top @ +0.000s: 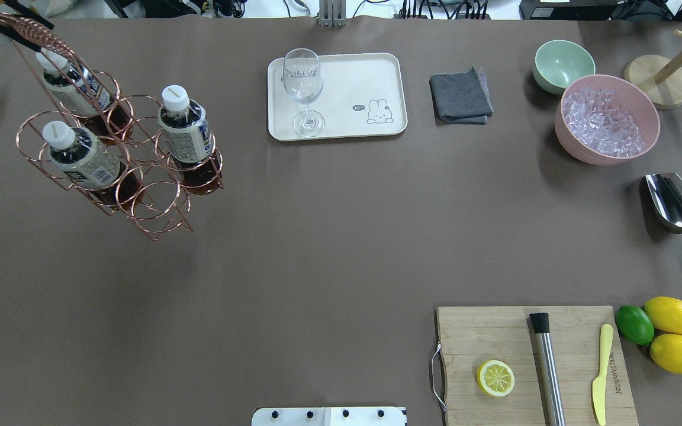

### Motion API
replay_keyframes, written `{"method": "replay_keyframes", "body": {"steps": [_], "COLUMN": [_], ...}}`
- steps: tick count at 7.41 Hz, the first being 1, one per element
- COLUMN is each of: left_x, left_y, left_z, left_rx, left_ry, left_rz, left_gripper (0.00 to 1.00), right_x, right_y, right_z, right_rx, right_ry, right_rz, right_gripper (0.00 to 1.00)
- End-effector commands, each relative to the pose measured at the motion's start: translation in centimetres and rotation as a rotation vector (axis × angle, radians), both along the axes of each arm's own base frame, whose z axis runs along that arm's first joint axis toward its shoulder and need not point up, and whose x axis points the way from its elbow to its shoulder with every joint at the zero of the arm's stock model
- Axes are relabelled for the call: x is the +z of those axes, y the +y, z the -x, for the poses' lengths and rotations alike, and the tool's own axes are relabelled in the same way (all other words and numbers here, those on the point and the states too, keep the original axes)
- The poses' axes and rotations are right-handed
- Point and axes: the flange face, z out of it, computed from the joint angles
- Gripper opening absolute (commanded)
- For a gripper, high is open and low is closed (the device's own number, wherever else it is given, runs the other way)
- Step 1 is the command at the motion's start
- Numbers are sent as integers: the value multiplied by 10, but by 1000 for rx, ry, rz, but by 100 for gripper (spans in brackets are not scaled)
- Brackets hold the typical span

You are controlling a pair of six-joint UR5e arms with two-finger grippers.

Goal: Take tea from basket to plate

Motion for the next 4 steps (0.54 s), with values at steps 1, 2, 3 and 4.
{"method": "replay_keyframes", "body": {"steps": [1,2,3,4], "left_x": [-8,-7,-7,-12], "left_y": [2,7,11,22], "left_z": [-38,-64,-98,-129], "left_rx": [-14,0,10,-11], "left_ry": [10,40,95,143], "left_rz": [-186,-212,-244,-262], "left_gripper": [0,0,0,0], "right_x": [-2,-2,-2,-2], "right_y": [-1,-1,-1,-1], "right_z": [0,0,1,1], "right_rx": [0,0,-1,-1], "right_ry": [-1,-1,-1,-1], "right_rz": [-4,-4,-5,-5], "right_gripper": [99,99,99,99]}}
